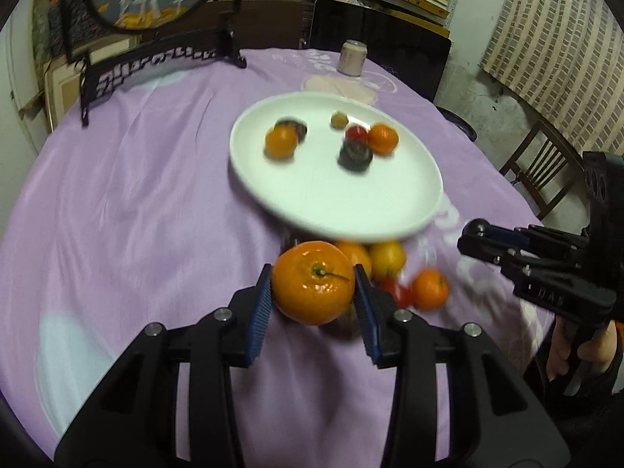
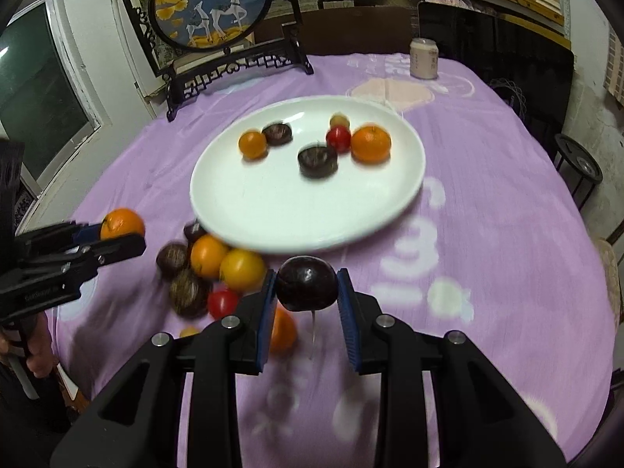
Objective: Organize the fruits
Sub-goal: 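Carry both fruits over the white plate and open both tools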
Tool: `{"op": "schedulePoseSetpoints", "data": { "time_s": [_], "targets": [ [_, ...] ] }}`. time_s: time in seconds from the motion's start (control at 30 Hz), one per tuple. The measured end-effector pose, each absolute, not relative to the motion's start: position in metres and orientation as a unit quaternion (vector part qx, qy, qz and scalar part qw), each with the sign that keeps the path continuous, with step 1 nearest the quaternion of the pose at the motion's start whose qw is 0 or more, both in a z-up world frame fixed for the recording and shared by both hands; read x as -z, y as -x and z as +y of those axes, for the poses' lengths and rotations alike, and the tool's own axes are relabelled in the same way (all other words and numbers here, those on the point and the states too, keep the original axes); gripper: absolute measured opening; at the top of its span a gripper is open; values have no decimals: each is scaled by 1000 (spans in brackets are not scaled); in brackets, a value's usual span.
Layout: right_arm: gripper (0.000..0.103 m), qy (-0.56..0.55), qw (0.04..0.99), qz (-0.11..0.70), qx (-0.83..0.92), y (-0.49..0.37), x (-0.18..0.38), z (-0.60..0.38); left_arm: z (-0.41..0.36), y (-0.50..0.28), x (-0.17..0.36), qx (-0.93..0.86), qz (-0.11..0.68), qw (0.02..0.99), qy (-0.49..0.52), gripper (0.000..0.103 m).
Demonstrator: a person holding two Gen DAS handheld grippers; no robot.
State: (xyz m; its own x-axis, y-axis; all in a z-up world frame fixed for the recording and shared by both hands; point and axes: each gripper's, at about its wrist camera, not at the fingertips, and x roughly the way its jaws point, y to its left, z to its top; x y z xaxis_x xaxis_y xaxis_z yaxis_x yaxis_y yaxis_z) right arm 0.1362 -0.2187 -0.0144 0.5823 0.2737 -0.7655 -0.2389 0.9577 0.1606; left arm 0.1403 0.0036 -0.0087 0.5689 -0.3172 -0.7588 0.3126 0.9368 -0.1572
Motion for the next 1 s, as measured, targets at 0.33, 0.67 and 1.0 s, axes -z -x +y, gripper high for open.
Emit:
{"op": "schedulePoseSetpoints", "data": {
  "time_s": [0.33, 0.67, 1.0],
  "targets": [
    [31, 19, 894, 430, -121, -254, 11, -200, -53, -289, 3, 138, 460, 877, 8, 41],
    [31, 9, 885, 449, -121, -276, 34, -206, -73, -329, 32, 149, 488, 860, 17, 41],
    [55, 1, 896, 429, -114, -231, 5, -218, -28, -262, -25, 154, 415, 895, 53, 77]
  ]
}}
